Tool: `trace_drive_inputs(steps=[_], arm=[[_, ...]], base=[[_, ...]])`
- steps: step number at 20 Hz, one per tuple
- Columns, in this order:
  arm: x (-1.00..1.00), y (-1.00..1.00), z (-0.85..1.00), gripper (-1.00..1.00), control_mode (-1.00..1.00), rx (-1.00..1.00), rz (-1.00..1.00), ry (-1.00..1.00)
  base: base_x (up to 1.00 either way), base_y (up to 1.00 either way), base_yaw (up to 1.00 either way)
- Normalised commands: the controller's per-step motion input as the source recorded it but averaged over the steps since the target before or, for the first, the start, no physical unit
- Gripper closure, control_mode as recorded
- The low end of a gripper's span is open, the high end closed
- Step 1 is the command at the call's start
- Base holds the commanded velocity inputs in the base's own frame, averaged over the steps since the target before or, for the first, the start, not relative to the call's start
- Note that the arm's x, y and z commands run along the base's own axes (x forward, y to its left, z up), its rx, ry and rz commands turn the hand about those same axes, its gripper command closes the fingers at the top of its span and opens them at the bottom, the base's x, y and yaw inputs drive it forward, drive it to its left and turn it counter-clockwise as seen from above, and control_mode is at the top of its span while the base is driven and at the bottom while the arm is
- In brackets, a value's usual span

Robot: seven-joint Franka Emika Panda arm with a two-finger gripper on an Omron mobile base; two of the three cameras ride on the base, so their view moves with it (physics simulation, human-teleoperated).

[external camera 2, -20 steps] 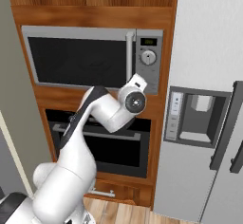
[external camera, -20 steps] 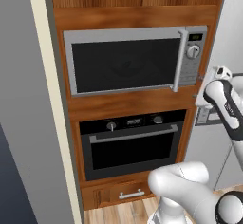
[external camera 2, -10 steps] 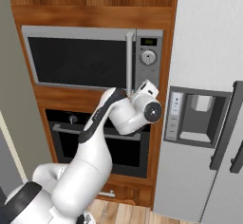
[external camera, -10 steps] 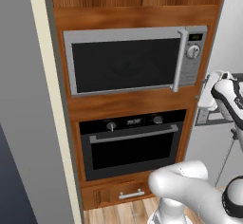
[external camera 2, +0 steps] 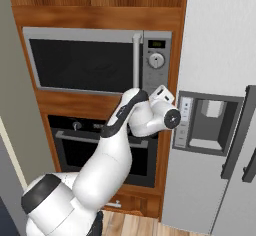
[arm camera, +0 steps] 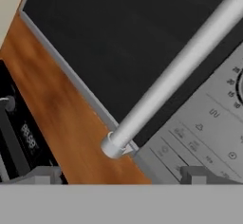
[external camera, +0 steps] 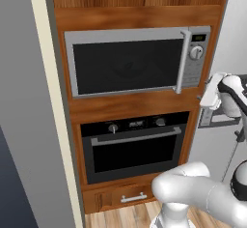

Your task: Remove the pear from the bowl and place it on the small plate. Then place the bowl with only the fish in the microwave, close the door, and press the start button to microwave the fish.

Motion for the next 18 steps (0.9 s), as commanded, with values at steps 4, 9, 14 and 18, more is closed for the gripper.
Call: trace_drive_inputs(steps=[4, 9, 14, 18], arm=[[0.41, -0.01, -0.14, -1.00, -1.00, 0.10, 0.03, 0.00], [0.31, -0.21, -0.04, -1.00, -1.00, 0.09, 0.00, 0.00], [0.44, -0.10, -0.15, -1.00, -1.00, 0.09, 0.00, 0.00], [0.42, -0.04, -0.15, -1.00, -1.00, 0.08, 0.00, 0.00]], base=[[0.00, 0.00, 0.00], [0.00, 0.00, 0.00], [0.00, 0.00, 0.00], [0.00, 0.00, 0.00]])
